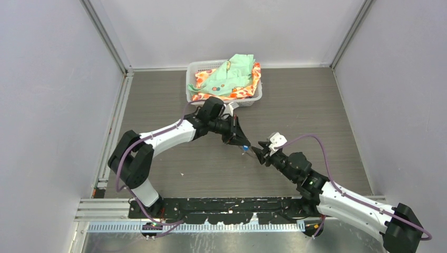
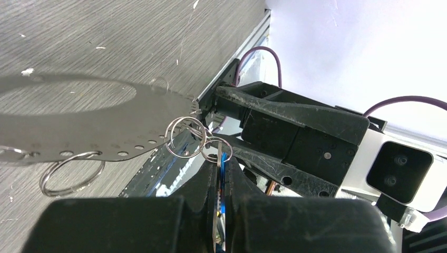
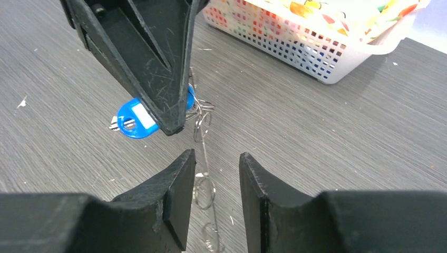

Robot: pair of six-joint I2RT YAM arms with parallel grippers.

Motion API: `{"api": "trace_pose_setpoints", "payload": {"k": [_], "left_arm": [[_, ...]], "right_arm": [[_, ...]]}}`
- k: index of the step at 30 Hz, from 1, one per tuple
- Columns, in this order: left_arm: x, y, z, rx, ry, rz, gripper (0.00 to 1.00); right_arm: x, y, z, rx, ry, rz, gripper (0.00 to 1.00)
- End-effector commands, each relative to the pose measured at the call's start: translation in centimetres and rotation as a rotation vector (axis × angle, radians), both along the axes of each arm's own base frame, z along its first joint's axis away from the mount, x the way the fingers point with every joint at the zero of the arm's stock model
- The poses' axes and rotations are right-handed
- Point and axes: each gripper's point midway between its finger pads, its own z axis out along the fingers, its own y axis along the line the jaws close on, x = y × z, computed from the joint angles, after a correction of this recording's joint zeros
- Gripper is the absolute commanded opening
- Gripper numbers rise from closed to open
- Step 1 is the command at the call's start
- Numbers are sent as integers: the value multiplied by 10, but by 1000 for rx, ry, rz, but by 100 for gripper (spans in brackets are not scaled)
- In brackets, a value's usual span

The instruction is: Remove the keys from the keyring

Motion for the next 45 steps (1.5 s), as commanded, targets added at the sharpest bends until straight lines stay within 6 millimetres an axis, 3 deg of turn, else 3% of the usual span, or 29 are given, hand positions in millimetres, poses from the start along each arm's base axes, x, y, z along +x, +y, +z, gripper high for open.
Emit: {"api": "trace_pose_setpoints", "payload": {"k": [1, 10, 17, 21, 31, 36, 45], "left_arm": [[1, -5, 21, -55, -6, -35, 0], [2, -6, 22, -63, -5, -31, 1], [1, -5, 20, -61, 0, -30, 0], [1, -5, 20, -61, 3, -30, 0], [-3, -3, 15, -58, 24, -31, 1], [-2, 1, 12, -50, 30, -26, 0], [12, 30, -10, 41, 18, 19, 0]], "right_arm": [[-3, 12, 31, 62, -76, 61, 40], [6, 20, 29, 45, -101, 60, 37], [13, 22, 39, 72, -161, 41, 36], [14, 25, 33, 57, -159, 52, 35], [22, 27, 40, 75, -212, 27, 26], [22, 26, 42, 85, -228, 24, 1], [12, 20, 40, 90, -204, 43, 1]]}}
